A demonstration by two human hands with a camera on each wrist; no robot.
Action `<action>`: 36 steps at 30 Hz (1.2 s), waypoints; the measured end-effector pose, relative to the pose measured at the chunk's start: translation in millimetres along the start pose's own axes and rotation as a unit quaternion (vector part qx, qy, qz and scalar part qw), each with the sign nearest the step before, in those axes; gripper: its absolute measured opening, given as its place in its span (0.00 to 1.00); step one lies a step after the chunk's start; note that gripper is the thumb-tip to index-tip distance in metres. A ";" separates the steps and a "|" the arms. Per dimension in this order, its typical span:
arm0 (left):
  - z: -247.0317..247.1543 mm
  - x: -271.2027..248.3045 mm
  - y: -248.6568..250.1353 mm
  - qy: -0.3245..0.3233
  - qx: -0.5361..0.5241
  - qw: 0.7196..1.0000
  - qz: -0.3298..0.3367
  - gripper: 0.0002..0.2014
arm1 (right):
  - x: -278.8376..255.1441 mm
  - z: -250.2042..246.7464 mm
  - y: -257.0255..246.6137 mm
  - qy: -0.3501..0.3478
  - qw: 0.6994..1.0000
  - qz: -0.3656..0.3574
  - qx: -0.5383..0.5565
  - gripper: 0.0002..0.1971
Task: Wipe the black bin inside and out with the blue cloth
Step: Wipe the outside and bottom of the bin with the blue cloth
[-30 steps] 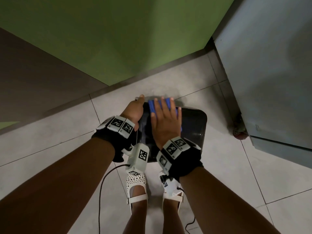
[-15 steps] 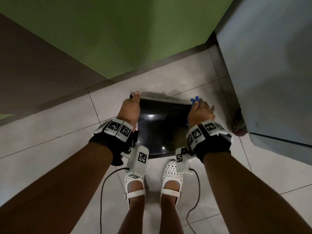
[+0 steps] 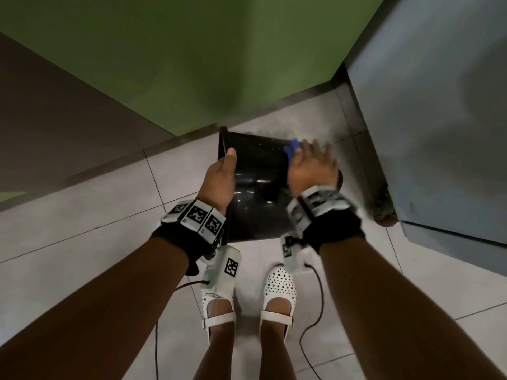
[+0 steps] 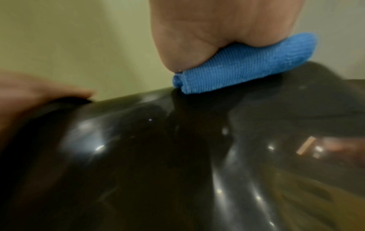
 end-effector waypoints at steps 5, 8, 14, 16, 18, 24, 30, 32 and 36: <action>8.7 -5.6 -0.5 -0.040 -0.007 0.999 0.003 0.31 | 7.9 3.5 63.3 -0.080 0.983 0.143 0.081 0.24; 14.3 -5.2 0.2 -0.060 -0.045 0.997 -0.019 0.34 | -12.2 7.8 30.1 -0.058 0.995 0.072 0.026 0.26; 18.4 -7.5 -0.8 -0.045 -0.067 0.997 -0.017 0.19 | -66.9 24.6 -80.6 -0.029 0.992 -0.118 0.016 0.25; 16.3 -8.9 -9.8 -0.061 -0.075 0.995 -0.018 0.19 | -51.5 34.0 -88.4 -0.076 0.989 -0.130 -0.003 0.25; 10.7 -12.9 -13.0 -0.060 -0.070 0.996 -0.005 0.19 | -21.4 37.7 -77.4 -0.119 0.986 -0.117 -0.028 0.26; 11.8 -17.8 -14.6 -0.086 -0.012 0.996 0.014 0.11 | 25.8 33.7 12.3 -0.162 0.985 0.013 0.048 0.24; 4.2 -13.7 -19.2 -0.071 -0.055 0.996 0.004 0.11 | -11.3 41.2 -29.9 -0.127 0.991 -0.041 0.009 0.26; -0.6 -13.8 -24.0 -0.077 -0.087 0.993 -0.012 0.15 | -40.5 39.5 -48.8 -0.084 0.992 -0.091 0.004 0.25; -7.0 -16.5 -25.4 -0.091 -0.051 0.995 -0.012 0.18 | -54.6 46.2 -38.5 -0.067 0.992 -0.105 -0.011 0.25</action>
Point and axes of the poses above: each hand's wrist, its own x-axis towards the middle knuckle, its own z-axis out of the palm, y = z × x, the point moved 9 cm from there along x, towards the middle knuckle, and after that the axes turned 11 degrees about -y, right-handed, at the moved point
